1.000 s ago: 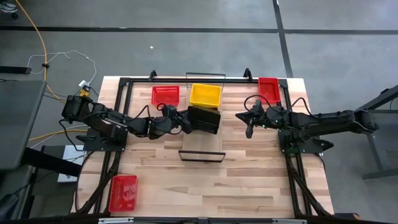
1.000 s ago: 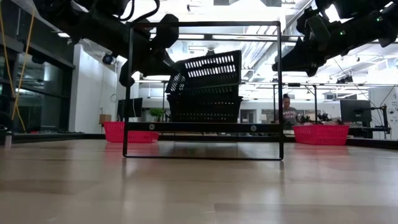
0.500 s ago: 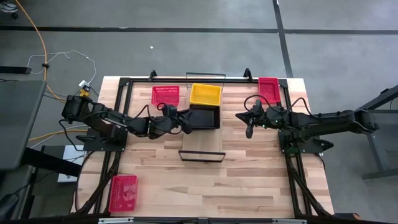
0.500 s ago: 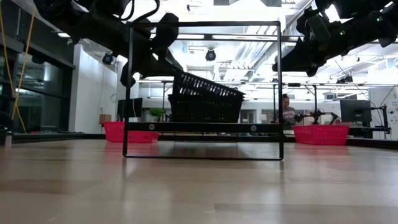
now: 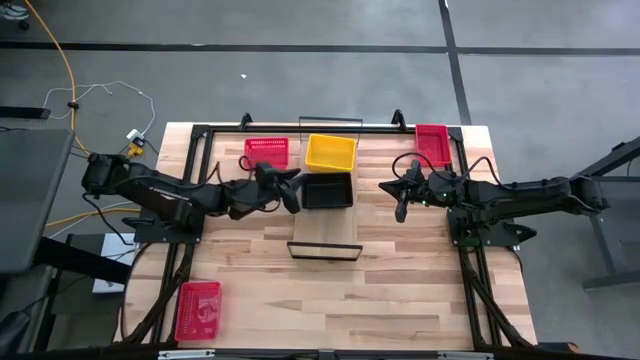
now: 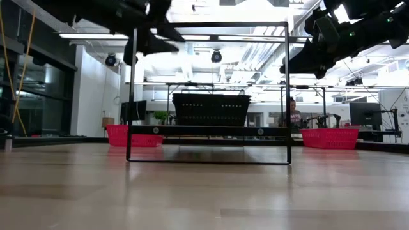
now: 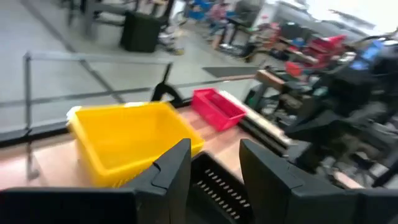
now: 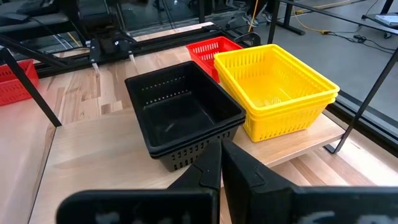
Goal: Stack baskets on shelf by color
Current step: Put the top right red bin on the shelf
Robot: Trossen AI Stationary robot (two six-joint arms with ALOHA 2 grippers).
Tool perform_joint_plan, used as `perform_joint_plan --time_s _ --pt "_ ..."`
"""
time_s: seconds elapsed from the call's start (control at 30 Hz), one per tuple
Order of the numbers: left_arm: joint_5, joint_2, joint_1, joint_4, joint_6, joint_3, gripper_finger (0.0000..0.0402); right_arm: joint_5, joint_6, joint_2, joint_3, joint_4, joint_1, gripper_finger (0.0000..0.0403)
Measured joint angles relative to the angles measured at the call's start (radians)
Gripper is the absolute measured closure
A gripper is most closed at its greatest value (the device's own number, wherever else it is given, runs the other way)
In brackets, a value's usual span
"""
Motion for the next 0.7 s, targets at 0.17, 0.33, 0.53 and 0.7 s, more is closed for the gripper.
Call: perform_joint_plan --time_s 0.17,0.33,0.53,0.7 --pt "0.152 -0.048 -0.001 -0.019 0.139 0.000 0.0278 0.000 0.000 0.000 0.000 0.000 0.000 0.0403" --pt "0.153 -0.037 -0.001 -0.100 0.194 -0.001 0.0307 0.000 0.000 0.000 0.000 0.000 0.000 0.0403" --pt "0.134 -0.036 0.017 0.071 0.256 -0.112 0.0393 0.001 0.000 0.000 0.000 0.001 0.000 0.0403" --pt "0.268 -0.053 0.106 0.319 0.286 -0.239 0.0398 0.119 0.005 0.000 0.000 0.028 0.000 0.0401"
